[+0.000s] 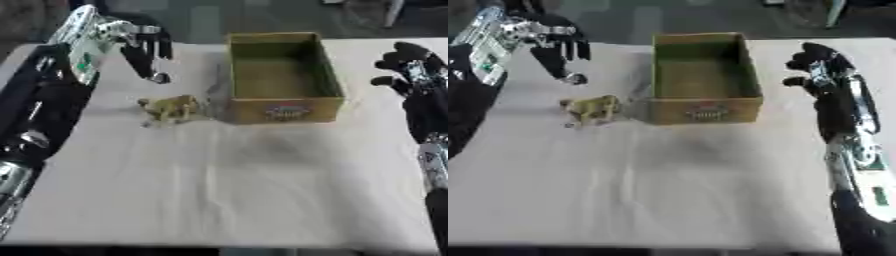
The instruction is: Pick up objects on the table and place them in the box.
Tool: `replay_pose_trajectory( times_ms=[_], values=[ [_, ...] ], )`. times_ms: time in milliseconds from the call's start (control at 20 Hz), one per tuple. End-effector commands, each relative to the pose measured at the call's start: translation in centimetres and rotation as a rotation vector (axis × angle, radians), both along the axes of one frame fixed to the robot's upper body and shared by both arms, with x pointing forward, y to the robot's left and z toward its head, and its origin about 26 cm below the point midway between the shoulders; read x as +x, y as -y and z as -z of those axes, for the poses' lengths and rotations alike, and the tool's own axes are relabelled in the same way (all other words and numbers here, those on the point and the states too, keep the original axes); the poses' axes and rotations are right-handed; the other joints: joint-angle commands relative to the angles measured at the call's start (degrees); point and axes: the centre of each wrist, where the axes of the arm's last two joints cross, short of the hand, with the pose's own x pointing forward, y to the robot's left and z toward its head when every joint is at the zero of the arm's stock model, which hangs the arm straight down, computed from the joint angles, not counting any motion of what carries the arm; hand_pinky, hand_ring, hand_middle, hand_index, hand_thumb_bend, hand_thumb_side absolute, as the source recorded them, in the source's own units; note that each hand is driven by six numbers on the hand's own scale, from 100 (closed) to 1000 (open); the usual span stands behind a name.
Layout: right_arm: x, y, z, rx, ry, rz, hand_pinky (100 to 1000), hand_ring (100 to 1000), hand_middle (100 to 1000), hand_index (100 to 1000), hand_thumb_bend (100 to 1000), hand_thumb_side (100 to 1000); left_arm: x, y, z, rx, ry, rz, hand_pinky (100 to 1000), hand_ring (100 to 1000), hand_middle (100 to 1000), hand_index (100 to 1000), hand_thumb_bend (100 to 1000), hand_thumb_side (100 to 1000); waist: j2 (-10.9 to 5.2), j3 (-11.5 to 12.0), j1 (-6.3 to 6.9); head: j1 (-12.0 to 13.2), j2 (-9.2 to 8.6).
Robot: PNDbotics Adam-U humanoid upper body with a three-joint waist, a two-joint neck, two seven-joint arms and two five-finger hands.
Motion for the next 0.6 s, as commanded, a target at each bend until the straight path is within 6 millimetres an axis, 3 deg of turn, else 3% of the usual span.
replay_pose_trajectory(
  times_ms=[50,600],
  values=[
    [0.09,0.50,-0.80,-0.007,0.022,0.005,581,719,639,760,100,500,-0.10,-0.65,-1.29,0.015,0.030,-0.016,557,622,645,707,415,210,-0.90,0.04,-0.05,0.08,0.34],
    [0.10,0.48,-0.81,-0.007,0.022,0.004,581,720,639,760,100,492,0.17,-0.49,-0.50,0.030,0.010,-0.025,556,619,643,706,430,209,-0.80,0.08,-0.04,0.05,0.34]
  ],
)
